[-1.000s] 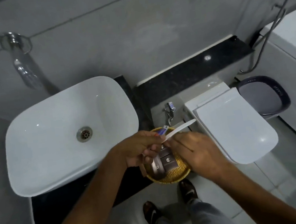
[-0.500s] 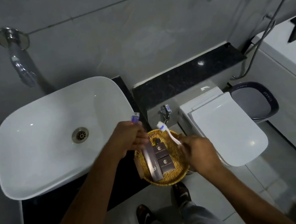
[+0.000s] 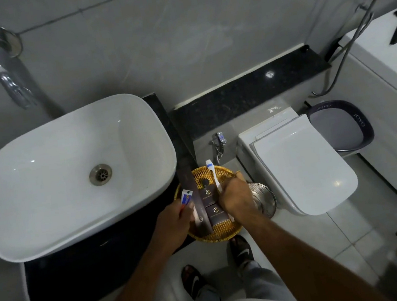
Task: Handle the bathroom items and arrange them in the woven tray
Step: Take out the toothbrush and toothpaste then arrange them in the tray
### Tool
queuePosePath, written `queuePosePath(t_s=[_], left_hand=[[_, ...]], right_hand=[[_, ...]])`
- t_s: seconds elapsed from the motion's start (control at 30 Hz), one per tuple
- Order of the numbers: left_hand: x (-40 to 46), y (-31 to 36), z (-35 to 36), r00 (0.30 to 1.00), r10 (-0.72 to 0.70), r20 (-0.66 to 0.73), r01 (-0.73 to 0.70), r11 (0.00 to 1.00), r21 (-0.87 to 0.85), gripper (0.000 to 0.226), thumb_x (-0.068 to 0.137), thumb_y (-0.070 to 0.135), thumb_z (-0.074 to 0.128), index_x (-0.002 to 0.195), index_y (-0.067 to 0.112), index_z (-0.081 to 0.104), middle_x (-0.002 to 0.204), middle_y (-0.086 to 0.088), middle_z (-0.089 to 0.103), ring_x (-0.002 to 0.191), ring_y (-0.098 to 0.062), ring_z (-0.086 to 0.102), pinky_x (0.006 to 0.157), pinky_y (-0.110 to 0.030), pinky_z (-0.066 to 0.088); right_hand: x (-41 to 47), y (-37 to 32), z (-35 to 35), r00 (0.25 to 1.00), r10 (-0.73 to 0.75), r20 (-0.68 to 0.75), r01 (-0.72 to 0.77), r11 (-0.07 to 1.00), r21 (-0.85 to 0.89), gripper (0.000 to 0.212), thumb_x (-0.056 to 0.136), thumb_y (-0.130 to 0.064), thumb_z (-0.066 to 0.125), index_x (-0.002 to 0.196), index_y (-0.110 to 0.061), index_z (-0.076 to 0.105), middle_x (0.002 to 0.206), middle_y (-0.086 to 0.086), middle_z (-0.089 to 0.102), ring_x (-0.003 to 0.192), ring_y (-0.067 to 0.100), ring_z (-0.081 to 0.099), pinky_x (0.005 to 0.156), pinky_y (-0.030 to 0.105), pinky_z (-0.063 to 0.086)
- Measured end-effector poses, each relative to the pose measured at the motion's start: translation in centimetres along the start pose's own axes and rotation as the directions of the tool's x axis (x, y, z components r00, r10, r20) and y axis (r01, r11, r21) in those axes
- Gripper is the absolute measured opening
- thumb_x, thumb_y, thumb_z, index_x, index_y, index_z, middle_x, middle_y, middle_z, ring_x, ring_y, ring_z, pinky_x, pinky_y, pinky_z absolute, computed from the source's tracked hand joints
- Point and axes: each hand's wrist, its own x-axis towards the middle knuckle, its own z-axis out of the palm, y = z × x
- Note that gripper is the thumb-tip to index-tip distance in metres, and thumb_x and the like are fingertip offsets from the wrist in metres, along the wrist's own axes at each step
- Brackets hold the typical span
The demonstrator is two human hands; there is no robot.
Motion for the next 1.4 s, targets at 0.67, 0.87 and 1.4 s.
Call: queuePosePath(t_s=[0.67,0.87,1.4], left_hand=[[0.0,-0.4,-0.1,1.000,0.007,0.005,-0.007,0.999,0.033,0.025,0.099,0.031,0.048,0.086,0.012,0.056,0.088,-0.004,0.064,0.069,-0.007,0.058,0.057,-0.011,0.044],[1.4,2.7,0.6,0.950,0.311,0.027,-0.283,0.818,0.500,0.019,0.095,0.028,0.055,0.109,0.016,0.061,0.105,-0.003,0.059,0.091,-0.013,0.057,0.072,-0.014,0.039],[2.5,2.2,4.0,0.811,0.586,0.008,-0.397,0.539,0.743,0.066,0.082,0.038,0.067,0.135,0.004,0.046,0.128,-0.020,0.061,0.117,-0.038,0.058,0.095,-0.049,0.049]], right_hand=[[-1.6,-0.5,-0.9,0.973,-0.101,-0.208,0.126,0.985,0.114,0.002,0.091,-0.017,0.065,0.092,-0.017,0.067,0.072,-0.011,0.056,0.070,0.013,0.061,0.055,0.017,0.040],[-3.2,0.5,-6.1,0.936,-0.349,-0.046,0.342,0.870,0.355,0.018,0.091,-0.012,0.066,0.104,-0.022,0.074,0.094,-0.013,0.072,0.087,-0.002,0.065,0.072,0.011,0.051],[-5.0,5.1,-4.2,0.814,-0.490,-0.311,0.407,0.864,-0.296,0.015,0.082,-0.019,0.073,0.094,-0.010,0.073,0.077,0.010,0.069,0.062,0.022,0.062,0.054,0.030,0.053]])
